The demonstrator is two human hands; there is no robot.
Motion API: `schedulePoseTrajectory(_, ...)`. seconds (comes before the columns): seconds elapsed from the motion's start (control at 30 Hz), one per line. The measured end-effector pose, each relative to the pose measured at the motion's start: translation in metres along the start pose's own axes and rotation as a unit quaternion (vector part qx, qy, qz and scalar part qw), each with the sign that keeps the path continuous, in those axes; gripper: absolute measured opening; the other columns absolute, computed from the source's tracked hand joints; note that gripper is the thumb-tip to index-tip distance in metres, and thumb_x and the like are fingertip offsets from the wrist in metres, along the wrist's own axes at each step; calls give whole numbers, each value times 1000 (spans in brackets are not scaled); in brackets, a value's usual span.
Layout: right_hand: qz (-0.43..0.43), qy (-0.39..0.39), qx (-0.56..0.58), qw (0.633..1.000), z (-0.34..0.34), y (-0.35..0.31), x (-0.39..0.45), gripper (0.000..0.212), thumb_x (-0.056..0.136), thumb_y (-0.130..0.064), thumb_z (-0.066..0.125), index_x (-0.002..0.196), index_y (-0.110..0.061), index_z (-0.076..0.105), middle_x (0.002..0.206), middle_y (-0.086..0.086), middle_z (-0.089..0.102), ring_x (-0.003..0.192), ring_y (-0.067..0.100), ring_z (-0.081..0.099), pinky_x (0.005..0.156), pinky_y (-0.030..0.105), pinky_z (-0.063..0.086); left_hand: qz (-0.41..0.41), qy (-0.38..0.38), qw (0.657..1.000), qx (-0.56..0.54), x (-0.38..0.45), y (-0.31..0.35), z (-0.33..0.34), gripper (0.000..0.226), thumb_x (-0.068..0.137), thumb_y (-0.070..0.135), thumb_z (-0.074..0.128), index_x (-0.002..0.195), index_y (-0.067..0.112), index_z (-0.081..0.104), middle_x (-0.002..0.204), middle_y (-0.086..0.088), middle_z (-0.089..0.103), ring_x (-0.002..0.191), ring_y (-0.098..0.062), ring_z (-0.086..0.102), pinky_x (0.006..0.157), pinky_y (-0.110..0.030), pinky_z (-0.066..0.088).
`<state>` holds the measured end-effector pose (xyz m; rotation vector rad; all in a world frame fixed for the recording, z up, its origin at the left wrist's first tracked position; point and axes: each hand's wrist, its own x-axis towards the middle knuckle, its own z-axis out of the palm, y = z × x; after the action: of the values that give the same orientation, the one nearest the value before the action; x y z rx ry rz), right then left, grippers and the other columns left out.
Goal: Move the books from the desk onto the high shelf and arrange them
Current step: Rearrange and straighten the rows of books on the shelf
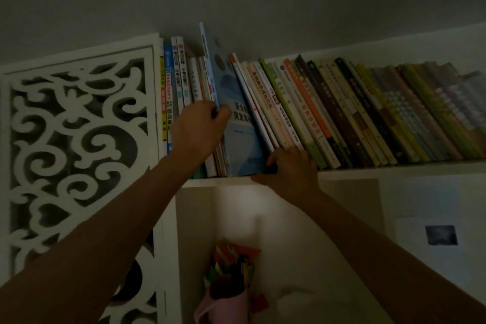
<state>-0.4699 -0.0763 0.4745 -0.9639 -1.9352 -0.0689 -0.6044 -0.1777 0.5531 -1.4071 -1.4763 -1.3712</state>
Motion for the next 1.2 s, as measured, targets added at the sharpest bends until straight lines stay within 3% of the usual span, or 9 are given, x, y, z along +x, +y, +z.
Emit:
schedulePoseTrajectory(0.1, -48, 18, 10, 999, -4, 4, -1, 64, 73, -58, 68, 121, -20, 48, 125, 6, 46, 118, 23, 36, 94, 35, 36, -50, -22, 996, -69, -7, 9, 6, 26, 95, 35, 48, 93, 11, 57, 82, -4, 60, 78, -22, 59, 62, -29, 50)
schedulePoseTrajectory(0.2, -114, 93, -27, 989, -4, 12, 3, 82, 70, -59, 69, 137, -22, 38, 134, 12, 40, 122, 28, 36, 93, 38, 35, -111, -47, 965, -235, -12, 19, 12, 51, 95, 25, 51, 141, 18, 31, 117, 3, 50, 104, -13, 53, 86, -29, 49)
schedulePoseTrajectory(0.37, -212, 56, -91, 971, -1, 24, 22, 97, 74, -70, 48, 142, -45, -16, 158, 4, -13, 142, 35, -15, 110, 60, -2, -119, -14, 962, -244, -14, 28, 14, 37, 96, 7, 46, 132, 9, 39, 126, -9, 53, 112, -20, 54, 88, -29, 47)
schedulePoseTrajectory(0.47, -218, 31, -121, 968, -1, 27, 25, 91, 76, -73, 37, 144, -41, -15, 154, 0, -27, 135, 28, -34, 107, 56, -16, -125, 3, 969, -212, -16, 39, 12, 35, 97, 8, 45, 131, 7, 39, 121, -8, 52, 111, -22, 54, 82, -28, 49)
schedulePoseTrajectory(0.6, -227, 50, -108, 967, 1, 28, 24, 90, 69, -72, 30, 148, -37, 3, 157, 4, -18, 136, 29, -30, 102, 55, -21, -121, 31, 977, -174, -23, 45, -10, 31, 97, 12, 45, 127, 9, 40, 115, -2, 51, 97, -11, 53, 58, -14, 48)
schedulePoseTrajectory(0.8, -221, 34, -119, 967, -3, 25, 21, 93, 66, -82, 17, 146, -41, -4, 155, 3, -23, 137, 32, -31, 105, 54, -20, -119, 68, 980, -146, -40, 51, -51, 17, 97, 15, 46, 113, 19, 43, 98, 9, 53, 77, 1, 52, 48, -5, 43)
schedulePoseTrajectory(0.93, -213, 21, -141, 967, -5, 21, 19, 88, 80, -70, 46, 147, -40, -4, 154, 1, -26, 138, 34, -30, 108, 55, -17, -108, 71, 984, -119, -49, 56, -84, 29, 97, 16, 45, 126, 17, 43, 110, 5, 54, 91, -9, 55, 66, -19, 45)
schedulePoseTrajectory(1.07, -201, 16, -117, 972, -5, 16, 17, 86, 80, -64, 54, 148, -38, 9, 155, 1, -23, 139, 34, -28, 107, 56, -17, -115, 67, 984, -115, -60, 51, -107, 27, 96, 16, 45, 123, 20, 45, 106, 7, 56, 82, 3, 52, 62, -18, 40)
schedulePoseTrajectory(1.2, -167, 17, -98, 981, -4, 0, 14, 75, 83, -49, 56, 147, -32, 22, 156, 3, -20, 140, 35, -25, 108, 58, -17, -108, 87, 985, -106, -71, 47, -130, 21, 96, 20, 45, 115, 29, 45, 103, 9, 57, 86, -4, 54, 75, -32, 45)
